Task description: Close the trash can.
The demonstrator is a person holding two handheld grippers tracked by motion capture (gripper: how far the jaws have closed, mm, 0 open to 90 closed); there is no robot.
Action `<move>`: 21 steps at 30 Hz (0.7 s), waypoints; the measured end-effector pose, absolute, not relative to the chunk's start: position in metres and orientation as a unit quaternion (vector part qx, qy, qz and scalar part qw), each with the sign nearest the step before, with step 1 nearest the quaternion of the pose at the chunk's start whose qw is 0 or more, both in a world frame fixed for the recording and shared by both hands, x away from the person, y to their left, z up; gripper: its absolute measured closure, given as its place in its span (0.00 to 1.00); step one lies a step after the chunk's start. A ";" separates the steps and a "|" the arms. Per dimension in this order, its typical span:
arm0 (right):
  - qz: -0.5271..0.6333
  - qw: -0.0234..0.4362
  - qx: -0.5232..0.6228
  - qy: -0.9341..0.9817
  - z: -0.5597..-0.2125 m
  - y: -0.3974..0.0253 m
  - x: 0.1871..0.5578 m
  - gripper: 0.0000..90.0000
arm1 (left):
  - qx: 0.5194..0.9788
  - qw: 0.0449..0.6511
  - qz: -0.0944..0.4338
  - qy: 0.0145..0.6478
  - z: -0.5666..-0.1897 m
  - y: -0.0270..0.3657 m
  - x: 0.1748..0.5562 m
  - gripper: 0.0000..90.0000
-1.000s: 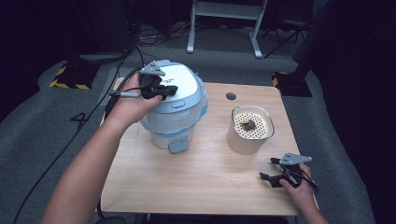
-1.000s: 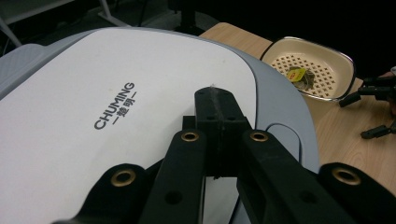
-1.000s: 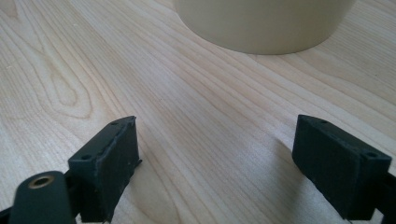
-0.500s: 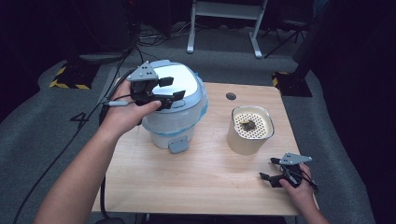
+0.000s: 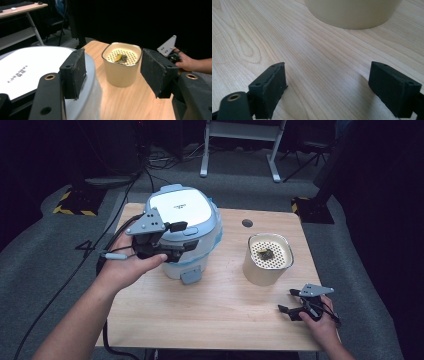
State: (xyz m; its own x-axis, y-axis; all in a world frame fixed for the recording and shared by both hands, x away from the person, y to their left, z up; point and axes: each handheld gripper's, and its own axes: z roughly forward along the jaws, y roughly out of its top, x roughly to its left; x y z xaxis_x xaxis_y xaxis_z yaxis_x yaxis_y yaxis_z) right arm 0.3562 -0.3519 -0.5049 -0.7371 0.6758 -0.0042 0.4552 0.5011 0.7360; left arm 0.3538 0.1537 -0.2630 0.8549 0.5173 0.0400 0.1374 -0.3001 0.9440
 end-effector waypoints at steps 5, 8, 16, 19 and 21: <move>0.374 0.147 0.331 0.854 -0.505 -0.352 0.356 0.17 | 0.782 0.563 0.163 0.212 -0.276 0.155 0.340 0.42; 0.374 0.147 0.331 0.854 -0.505 -0.352 0.356 0.17 | 0.782 0.564 0.158 0.212 -0.286 0.154 0.334 0.42; 0.374 0.147 0.331 0.854 -0.505 -0.352 0.356 0.17 | 0.789 0.553 0.149 0.220 -0.313 0.152 0.326 0.42; 0.374 0.147 0.332 0.853 -0.505 -0.352 0.356 0.17 | 0.789 0.552 0.149 0.226 -0.325 0.153 0.326 0.42; 0.374 0.147 0.332 0.853 -0.505 -0.352 0.356 0.17 | 0.789 0.551 0.147 0.229 -0.335 0.154 0.326 0.42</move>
